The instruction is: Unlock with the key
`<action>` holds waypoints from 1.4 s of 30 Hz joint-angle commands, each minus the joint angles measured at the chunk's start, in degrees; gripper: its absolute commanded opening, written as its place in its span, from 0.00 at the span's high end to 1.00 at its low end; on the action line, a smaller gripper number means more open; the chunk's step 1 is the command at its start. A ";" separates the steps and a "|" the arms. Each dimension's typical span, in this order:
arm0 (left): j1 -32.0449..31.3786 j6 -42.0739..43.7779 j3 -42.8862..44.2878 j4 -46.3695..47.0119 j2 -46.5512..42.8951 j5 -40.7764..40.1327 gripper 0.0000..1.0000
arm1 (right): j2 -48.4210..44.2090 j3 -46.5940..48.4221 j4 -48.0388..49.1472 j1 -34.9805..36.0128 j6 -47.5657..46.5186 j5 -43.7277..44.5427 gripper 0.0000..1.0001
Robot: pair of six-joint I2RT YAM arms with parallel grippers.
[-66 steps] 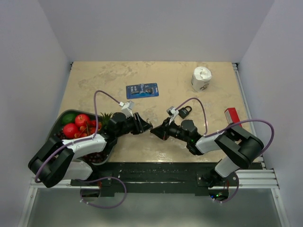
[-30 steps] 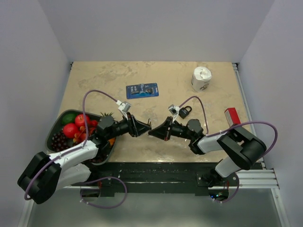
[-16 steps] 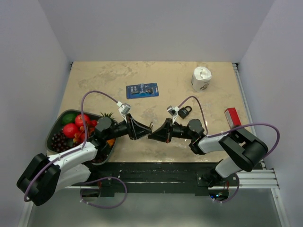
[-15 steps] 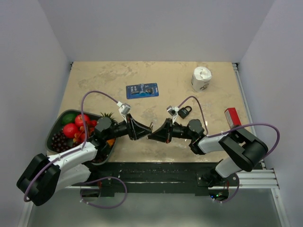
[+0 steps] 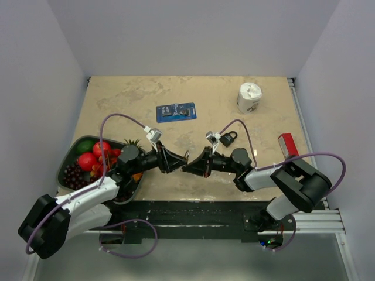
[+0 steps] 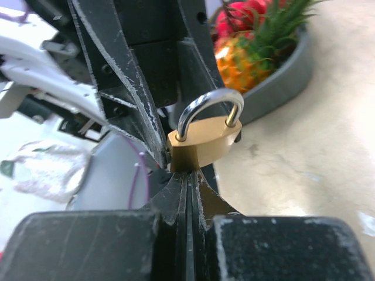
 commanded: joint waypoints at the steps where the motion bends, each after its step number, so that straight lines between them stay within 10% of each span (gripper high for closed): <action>1: -2.42 0.78 2.63 -5.48 -1.05 -8.33 1.00 | -2.29 2.37 -3.27 0.12 -6.61 9.03 0.99; 13: -2.33 -0.63 2.90 -5.32 3.00 -26.72 1.00 | -8.70 0.80 -17.60 0.12 -12.85 13.16 0.56; 26: -3.04 6.14 3.87 -4.88 4.05 -24.81 1.00 | -14.61 17.22 -49.84 0.21 -17.60 24.50 0.53; 42: -3.91 6.93 4.74 -4.44 5.72 -24.54 1.00 | -3.97 24.44 -50.75 1.00 -19.45 21.95 0.55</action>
